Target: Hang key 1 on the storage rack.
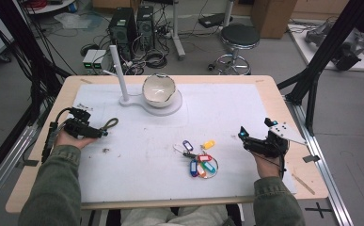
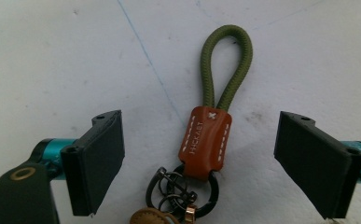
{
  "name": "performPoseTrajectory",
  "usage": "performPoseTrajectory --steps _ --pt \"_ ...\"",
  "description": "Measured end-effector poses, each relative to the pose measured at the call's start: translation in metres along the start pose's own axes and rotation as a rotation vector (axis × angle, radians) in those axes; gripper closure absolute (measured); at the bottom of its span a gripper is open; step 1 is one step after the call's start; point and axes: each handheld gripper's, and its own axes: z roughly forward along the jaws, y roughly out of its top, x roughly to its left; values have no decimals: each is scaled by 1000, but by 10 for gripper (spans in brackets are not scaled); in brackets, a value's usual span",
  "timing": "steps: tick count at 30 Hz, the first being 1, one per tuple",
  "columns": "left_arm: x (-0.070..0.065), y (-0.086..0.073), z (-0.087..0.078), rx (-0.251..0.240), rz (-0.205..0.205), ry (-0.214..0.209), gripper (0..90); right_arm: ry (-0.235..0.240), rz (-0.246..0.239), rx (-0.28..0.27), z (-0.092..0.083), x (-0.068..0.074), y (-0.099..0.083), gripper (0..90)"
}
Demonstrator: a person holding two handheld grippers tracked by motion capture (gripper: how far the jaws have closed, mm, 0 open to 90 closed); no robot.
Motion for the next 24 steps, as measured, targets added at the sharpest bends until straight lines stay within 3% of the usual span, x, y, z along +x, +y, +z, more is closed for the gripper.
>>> performPoseTrajectory --steps 3,9,11,17,20,24 --pt "1 -1 1 13 -5 3 184 0 0 0 0 0 0 5" --pt "0 -2 4 33 18 9 386 -5 7 -6 -1 -1 0 6" --pt "0 -2 5 39 28 16 397 -6 4 -8 -1 -1 0 6" --pt "1 -3 6 50 36 -29 617 -21 2 -21 -3 -1 1 6" --pt "5 -4 6 50 4 -44 657 -27 5 -25 -4 -1 1 6" --pt "9 -4 4 52 -4 -63 713 -33 9 -31 -5 -2 1 6"
